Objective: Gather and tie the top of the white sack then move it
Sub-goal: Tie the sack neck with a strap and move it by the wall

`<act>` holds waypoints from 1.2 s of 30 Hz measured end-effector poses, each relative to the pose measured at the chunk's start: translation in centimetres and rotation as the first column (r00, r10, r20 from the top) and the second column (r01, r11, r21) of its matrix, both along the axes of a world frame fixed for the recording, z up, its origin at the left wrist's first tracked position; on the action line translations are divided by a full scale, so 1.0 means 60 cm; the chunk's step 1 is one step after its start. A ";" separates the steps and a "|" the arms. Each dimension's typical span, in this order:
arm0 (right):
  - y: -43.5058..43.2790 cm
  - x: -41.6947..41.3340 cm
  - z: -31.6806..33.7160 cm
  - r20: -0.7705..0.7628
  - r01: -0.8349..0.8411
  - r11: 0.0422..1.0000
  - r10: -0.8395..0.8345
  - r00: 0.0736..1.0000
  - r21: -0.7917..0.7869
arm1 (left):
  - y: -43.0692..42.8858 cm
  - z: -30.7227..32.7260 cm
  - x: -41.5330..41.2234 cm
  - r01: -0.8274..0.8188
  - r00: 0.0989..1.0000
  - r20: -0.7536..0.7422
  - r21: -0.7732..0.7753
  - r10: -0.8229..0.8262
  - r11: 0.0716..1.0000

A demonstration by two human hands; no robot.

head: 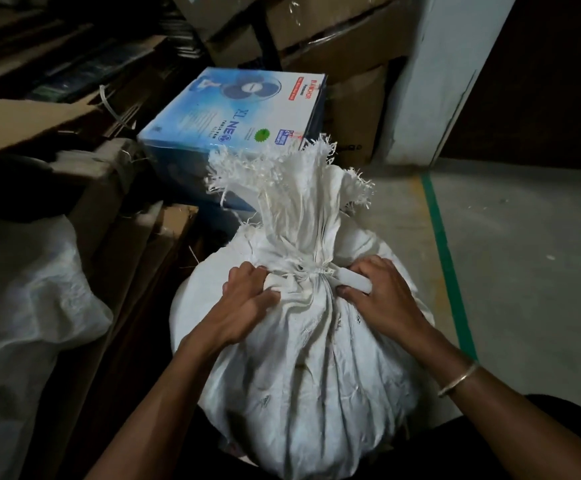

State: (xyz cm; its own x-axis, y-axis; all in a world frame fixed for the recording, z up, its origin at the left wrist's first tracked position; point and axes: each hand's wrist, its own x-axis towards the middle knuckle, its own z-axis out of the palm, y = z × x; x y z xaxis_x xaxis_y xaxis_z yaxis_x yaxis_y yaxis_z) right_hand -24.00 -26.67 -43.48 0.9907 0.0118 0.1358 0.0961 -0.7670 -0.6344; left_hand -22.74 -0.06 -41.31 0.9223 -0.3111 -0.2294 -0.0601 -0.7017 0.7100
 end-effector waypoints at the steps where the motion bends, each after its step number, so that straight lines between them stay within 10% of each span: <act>1: 0.003 -0.004 0.003 -0.003 0.016 1.000 -0.016 1.000 0.001 | 0.002 0.001 0.000 0.037 0.999 -0.001 -0.008 -0.037 0.999; 8: 0.013 -0.002 0.015 -0.020 0.094 0.984 -0.092 0.996 0.148 | 0.013 0.002 0.011 -0.079 0.946 0.304 -0.120 0.112 0.990; 17: 0.031 -0.011 0.096 -0.215 0.278 0.922 -0.224 0.951 0.269 | 0.015 0.082 0.017 -0.341 0.922 0.100 -0.246 0.374 0.907; 36: -0.189 0.031 0.621 -0.244 0.507 0.813 -0.450 0.859 0.287 | -0.209 0.616 0.163 -0.092 0.996 -0.008 -0.187 0.092 0.978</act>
